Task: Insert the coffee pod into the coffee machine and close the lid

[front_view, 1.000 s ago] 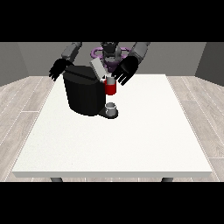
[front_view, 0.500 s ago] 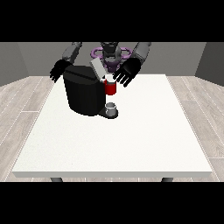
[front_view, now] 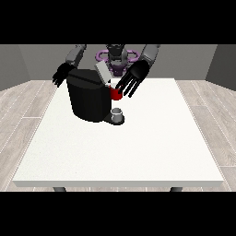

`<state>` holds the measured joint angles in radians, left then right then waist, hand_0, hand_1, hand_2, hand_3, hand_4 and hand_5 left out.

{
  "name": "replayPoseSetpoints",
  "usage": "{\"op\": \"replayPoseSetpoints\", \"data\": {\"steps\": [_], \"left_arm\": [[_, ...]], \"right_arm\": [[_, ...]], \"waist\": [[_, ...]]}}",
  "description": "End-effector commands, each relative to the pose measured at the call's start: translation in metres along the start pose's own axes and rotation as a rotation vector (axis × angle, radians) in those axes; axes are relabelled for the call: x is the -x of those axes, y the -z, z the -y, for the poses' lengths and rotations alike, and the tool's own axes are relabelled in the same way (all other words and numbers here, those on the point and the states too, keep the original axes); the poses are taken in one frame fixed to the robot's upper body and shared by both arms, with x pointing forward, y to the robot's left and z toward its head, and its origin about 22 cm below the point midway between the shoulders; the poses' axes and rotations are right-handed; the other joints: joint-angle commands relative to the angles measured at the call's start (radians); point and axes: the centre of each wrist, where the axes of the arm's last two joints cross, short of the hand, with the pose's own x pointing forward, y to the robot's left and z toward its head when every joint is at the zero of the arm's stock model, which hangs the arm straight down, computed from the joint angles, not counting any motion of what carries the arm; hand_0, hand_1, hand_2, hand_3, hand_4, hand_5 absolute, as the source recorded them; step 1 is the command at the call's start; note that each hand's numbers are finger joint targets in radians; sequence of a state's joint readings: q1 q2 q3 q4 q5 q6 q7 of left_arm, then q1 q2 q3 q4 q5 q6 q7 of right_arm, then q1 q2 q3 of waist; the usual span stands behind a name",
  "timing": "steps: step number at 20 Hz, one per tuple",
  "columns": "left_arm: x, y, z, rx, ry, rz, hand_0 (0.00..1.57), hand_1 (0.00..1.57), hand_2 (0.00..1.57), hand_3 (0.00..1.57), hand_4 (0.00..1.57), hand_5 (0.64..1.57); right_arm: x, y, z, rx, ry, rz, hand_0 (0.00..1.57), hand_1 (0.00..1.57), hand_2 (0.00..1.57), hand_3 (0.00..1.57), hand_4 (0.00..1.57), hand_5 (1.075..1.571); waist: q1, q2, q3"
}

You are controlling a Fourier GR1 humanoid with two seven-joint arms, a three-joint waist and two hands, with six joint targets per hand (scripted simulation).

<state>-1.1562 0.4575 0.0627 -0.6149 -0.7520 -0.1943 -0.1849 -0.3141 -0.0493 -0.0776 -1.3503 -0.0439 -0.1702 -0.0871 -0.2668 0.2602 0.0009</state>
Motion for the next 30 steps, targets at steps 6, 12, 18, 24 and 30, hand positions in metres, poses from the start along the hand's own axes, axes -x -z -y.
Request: {"op": "replayPoseSetpoints", "data": {"steps": [6, 12, 18, 24, 30], "left_arm": [[0.006, -0.004, 0.013, 0.025, -0.008, -0.005, 0.0, 0.0, 0.0, 0.0, 0.0, 1.571], [-0.004, 0.0, 0.028, 0.082, -0.084, -0.017, 0.0, 0.0, 0.0, 0.0, 0.0, 1.571], [0.014, -0.013, 0.086, 0.041, -0.442, -0.071, 0.0, 0.0, 0.0, 0.0, 0.0, 1.571], [0.038, -0.051, 0.17, 0.062, -0.816, -0.106, 0.0, 0.0, 0.0, 0.0, 0.0, 1.571], [0.074, -0.093, 0.198, 0.023, -0.983, -0.184, 0.0, 0.0, 0.0, 0.0, 0.14, 1.571]], "right_arm": [[0.022, -0.014, 0.009, 0.03, -0.002, -0.039, 0.0, 0.0, 0.0, 0.0, 0.38, 1.571], [0.018, -0.007, 0.016, 0.047, -0.006, -0.116, 0.0, 0.0, 0.0, 0.0, 0.38, 1.571], [0.045, -0.034, 0.037, 0.105, -0.006, -0.181, 0.0, 0.0, 0.0, 0.0, 0.43, 1.571], [0.074, -0.077, 0.051, 0.146, -0.015, -0.243, 0.0, 0.0, 0.0, 0.0, 0.45, 1.571], [0.048, -0.066, 0.072, 0.056, -0.085, -0.203, 0.0, 0.0, 0.0, 0.0, 0.39, 1.571]], "waist": [[0.029, -0.047, -0.0006], [0.064, -0.142, -0.0008], [0.134, -0.249, -0.0015], [0.222, -0.408, -0.0013], [0.246, -0.482, -0.0018]]}}
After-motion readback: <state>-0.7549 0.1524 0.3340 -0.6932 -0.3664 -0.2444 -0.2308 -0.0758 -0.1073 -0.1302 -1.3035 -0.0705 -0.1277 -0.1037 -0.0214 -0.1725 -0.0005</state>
